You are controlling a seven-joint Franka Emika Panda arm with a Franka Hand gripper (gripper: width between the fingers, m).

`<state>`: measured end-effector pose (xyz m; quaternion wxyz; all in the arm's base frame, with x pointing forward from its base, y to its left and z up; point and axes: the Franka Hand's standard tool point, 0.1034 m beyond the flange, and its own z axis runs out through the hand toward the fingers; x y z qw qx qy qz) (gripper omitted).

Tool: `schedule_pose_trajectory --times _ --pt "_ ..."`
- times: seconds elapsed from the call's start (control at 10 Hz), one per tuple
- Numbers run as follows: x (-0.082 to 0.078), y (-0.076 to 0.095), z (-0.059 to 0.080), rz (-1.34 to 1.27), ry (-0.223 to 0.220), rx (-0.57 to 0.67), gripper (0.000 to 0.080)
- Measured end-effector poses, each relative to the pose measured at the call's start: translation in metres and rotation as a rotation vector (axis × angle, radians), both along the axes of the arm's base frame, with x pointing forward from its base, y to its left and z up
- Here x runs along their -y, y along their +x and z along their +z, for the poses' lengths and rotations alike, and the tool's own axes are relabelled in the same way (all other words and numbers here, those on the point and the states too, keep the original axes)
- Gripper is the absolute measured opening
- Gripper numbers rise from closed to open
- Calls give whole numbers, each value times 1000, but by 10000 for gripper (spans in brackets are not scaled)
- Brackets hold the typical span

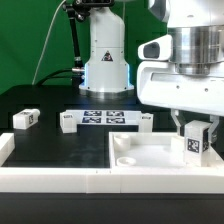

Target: Assemble one leg

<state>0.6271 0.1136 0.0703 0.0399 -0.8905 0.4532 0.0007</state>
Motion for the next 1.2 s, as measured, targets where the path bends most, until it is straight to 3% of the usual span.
schedule_pose_trajectory --times 0.5,0.9,1.0,1.1,1.2 --pt "-2 -2 0 -493 23 -38 291" --pt "-3 -2 -1 -623 41 -52 291" --pt "-3 -2 -1 -583 40 -49 350" --pt "-4 -2 -1 -545 39 -47 539" --pt "-3 -2 -1 -398 34 -34 539"
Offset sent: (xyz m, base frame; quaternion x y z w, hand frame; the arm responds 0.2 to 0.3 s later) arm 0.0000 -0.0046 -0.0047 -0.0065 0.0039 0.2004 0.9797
